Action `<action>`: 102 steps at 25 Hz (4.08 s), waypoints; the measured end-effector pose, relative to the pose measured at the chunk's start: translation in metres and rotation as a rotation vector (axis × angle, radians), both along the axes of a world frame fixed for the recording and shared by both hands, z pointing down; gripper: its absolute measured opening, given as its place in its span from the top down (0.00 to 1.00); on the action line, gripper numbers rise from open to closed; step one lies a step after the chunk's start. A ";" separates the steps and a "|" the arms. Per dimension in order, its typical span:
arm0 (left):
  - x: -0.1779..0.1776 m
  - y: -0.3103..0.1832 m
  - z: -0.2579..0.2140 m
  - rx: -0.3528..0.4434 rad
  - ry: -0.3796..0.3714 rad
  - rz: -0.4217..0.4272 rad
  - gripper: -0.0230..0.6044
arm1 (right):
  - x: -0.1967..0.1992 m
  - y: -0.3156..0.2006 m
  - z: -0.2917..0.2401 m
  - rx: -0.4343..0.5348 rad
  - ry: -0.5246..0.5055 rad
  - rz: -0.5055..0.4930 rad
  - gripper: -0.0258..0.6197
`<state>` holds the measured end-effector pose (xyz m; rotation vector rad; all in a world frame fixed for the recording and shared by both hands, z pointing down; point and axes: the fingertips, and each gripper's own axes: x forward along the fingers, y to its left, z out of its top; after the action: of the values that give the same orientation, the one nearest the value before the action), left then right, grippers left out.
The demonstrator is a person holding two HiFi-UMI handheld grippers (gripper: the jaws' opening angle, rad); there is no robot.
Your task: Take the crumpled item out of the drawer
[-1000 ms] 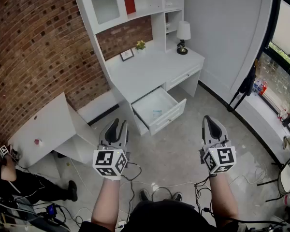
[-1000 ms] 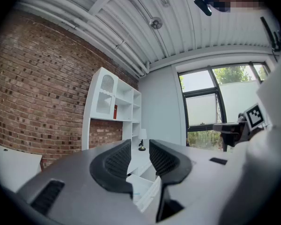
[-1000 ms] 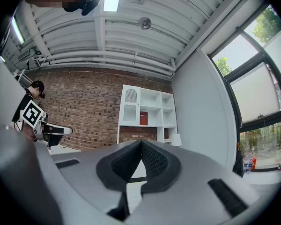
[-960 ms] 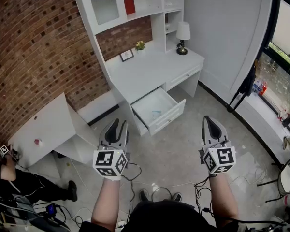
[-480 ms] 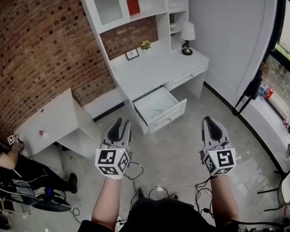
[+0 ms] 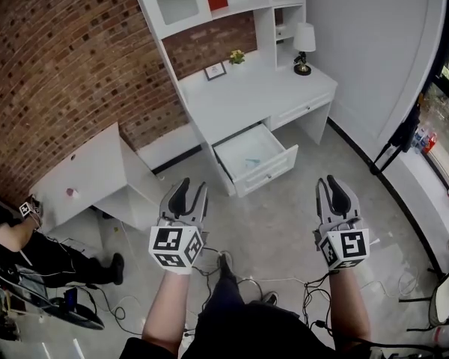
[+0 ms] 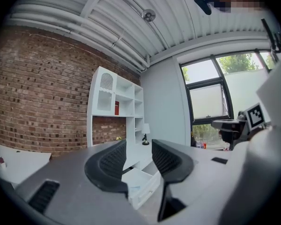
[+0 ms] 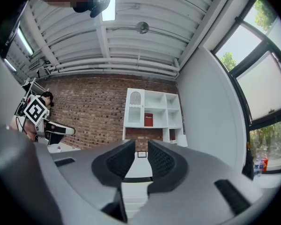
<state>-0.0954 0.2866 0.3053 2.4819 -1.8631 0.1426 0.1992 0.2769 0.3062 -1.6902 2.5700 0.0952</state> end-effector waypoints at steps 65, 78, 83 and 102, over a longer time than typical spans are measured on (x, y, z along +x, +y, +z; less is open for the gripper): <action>0.048 -0.437 0.306 -0.481 -0.420 0.356 0.72 | 0.029 -0.440 0.147 -0.302 -0.087 0.104 0.84; 0.052 -0.436 0.450 -0.614 -0.750 0.786 0.72 | 0.033 -0.459 0.214 -0.428 -0.089 0.189 0.85; 0.056 -0.427 0.495 -0.632 -0.835 0.946 0.70 | 0.024 -0.455 0.235 -0.479 -0.075 0.233 0.85; 0.059 -0.411 0.620 -0.742 -1.043 1.235 0.73 | 0.015 -0.452 0.312 -0.640 -0.037 0.269 0.86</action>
<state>-0.0360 -0.1239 0.9256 2.5587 0.1925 1.9082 0.2143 -0.1756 0.6183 -2.1871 2.4777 -0.8188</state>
